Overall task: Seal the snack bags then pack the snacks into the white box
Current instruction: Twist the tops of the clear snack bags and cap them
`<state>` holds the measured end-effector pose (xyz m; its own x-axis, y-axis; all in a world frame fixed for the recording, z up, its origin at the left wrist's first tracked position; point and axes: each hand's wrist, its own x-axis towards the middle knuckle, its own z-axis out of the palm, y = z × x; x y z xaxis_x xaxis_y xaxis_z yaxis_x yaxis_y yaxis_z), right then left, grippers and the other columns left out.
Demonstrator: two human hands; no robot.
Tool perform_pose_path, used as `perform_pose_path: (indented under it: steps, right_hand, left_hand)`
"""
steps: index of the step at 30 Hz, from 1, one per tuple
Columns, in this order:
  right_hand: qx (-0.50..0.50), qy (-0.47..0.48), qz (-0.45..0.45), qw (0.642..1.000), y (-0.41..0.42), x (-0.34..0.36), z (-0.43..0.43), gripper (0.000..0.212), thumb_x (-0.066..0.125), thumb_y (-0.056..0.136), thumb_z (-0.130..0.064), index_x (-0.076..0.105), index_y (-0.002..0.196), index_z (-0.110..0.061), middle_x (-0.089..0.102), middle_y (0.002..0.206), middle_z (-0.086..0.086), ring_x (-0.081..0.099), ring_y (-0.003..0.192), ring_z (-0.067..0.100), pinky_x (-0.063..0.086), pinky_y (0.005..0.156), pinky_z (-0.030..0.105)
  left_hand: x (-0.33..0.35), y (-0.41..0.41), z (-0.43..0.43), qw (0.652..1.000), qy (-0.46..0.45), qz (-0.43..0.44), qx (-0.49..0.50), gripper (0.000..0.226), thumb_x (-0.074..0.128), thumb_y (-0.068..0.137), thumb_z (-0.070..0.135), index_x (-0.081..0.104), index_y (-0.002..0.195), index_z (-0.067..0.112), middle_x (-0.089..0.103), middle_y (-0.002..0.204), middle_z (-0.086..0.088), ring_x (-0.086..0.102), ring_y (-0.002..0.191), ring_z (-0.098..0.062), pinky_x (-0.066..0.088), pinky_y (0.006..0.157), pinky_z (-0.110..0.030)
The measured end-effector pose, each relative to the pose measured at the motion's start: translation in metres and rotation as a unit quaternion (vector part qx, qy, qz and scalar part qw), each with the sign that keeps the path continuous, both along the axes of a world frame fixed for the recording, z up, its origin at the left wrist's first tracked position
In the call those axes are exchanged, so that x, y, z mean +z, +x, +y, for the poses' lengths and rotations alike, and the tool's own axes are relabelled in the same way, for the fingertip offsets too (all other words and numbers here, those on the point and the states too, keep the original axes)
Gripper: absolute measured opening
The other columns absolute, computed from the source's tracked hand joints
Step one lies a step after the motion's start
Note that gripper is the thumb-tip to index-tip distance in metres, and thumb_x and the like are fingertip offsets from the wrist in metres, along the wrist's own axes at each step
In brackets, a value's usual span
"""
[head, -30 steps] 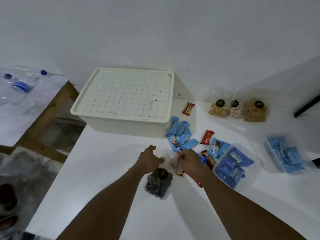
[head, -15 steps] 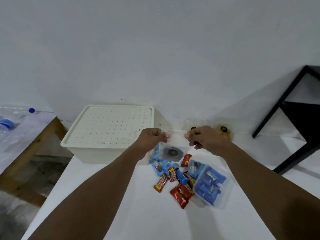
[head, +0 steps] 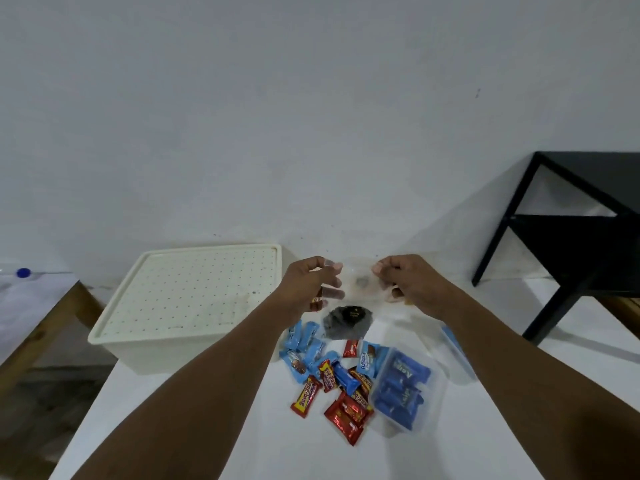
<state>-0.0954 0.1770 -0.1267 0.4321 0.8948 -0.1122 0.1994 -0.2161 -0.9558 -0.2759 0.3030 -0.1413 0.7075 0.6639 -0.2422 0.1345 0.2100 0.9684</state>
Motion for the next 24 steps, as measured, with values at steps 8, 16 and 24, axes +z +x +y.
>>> perform_pose_path:
  steps: [8, 16, 24]
  right_hand:
    - [0.007, 0.029, 0.019, 0.999, -0.011, -0.013, 0.006, 0.020, 0.072, 0.086, -0.029, 0.072, 0.081, -0.010, 0.060, 0.064, 0.000, 0.050, 0.056, 0.006, 0.038, 0.061, 0.026]
    - [0.049, 0.045, 0.010, 0.998, -0.013, -0.004, 0.003, 0.028, 0.072, 0.086, -0.028, 0.069, 0.086, 0.001, 0.064, 0.074, 0.014, 0.050, 0.056, 0.009, 0.038, 0.054, 0.020]
    - [-0.029, 0.082, 0.053, 0.995, -0.012, -0.011, -0.014, 0.015, 0.072, 0.086, -0.021, 0.072, 0.077, -0.009, 0.071, 0.074, 0.007, 0.060, 0.071, 0.015, 0.044, 0.062, 0.025]
  left_hand:
    - [0.002, -0.003, 0.001, 0.999, -0.027, -0.040, -0.009, 0.019, 0.063, 0.094, 0.018, 0.056, 0.077, 0.018, 0.060, 0.075, -0.005, 0.073, 0.090, -0.030, 0.046, 0.066, -0.029]
    - [0.006, -0.005, -0.002, 0.999, 0.023, -0.023, -0.037, 0.012, 0.071, 0.089, 0.021, 0.064, 0.086, 0.011, 0.062, 0.086, -0.018, 0.072, 0.073, -0.018, 0.045, 0.061, -0.026]
    - [0.009, 0.006, -0.010, 0.997, -0.014, -0.030, -0.068, 0.017, 0.076, 0.085, 0.025, 0.068, 0.091, 0.011, 0.063, 0.076, -0.006, 0.071, 0.081, -0.029, 0.052, 0.060, -0.028]
